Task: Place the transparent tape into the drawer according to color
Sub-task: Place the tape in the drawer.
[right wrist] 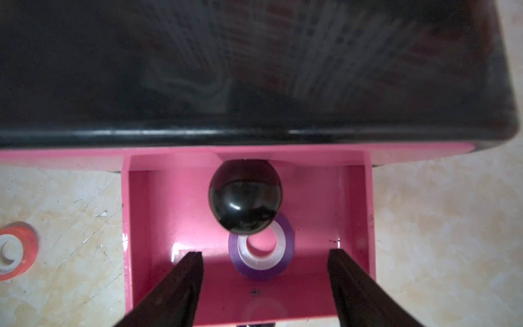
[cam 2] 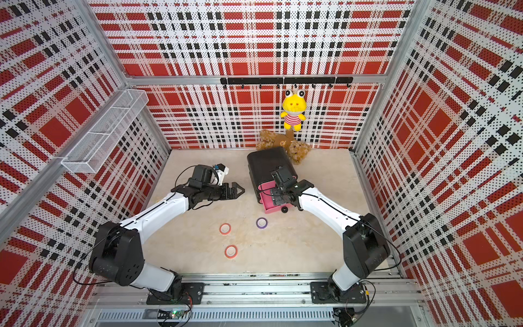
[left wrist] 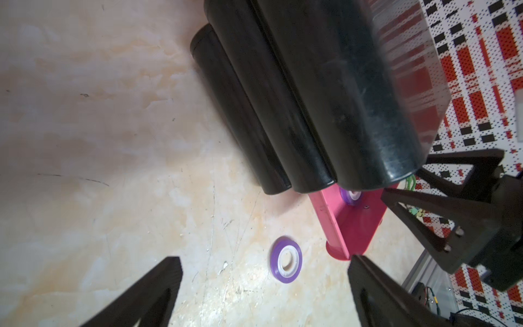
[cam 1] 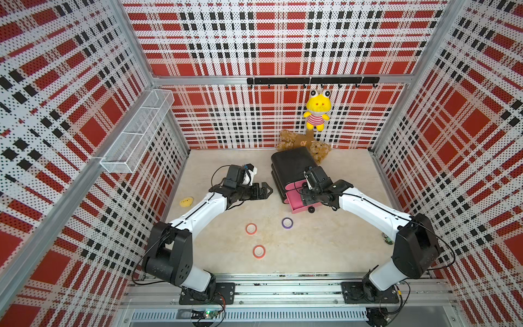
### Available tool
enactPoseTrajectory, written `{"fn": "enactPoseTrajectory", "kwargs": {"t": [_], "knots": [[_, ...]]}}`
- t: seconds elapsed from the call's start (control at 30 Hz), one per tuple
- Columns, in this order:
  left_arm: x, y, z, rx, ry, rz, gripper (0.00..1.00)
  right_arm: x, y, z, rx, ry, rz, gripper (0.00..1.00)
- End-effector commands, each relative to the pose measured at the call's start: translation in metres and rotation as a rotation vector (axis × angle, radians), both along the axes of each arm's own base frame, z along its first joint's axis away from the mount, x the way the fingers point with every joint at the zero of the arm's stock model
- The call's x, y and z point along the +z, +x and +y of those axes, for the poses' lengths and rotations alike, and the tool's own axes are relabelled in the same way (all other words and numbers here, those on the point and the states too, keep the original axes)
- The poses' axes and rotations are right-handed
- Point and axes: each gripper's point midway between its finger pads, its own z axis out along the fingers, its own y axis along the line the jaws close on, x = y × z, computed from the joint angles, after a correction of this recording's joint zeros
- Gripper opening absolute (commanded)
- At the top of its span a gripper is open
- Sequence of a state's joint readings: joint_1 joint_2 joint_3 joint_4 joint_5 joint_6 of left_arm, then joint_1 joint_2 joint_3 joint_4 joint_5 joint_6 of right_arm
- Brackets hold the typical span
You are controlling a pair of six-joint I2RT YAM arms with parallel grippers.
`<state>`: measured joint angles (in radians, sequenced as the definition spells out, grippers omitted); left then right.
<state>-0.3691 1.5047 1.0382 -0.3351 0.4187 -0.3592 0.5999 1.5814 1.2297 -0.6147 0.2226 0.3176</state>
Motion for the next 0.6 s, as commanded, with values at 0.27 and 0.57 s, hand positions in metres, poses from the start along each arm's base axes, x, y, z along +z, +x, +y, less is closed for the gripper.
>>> {"fn": "enactPoseTrajectory", "kwargs": {"t": [0.27, 0.57], "knots": [[-0.042, -0.038, -0.022, -0.094, 0.269, 0.083, 0.97, 0.042, -0.013, -0.012, -0.01, 0.051, -0.076, 0.84], [-0.074, -0.061, -0.045, -0.184, 0.484, 0.164, 0.96, 0.056, -0.033, -0.036, -0.031, 0.074, -0.093, 0.89]]}}
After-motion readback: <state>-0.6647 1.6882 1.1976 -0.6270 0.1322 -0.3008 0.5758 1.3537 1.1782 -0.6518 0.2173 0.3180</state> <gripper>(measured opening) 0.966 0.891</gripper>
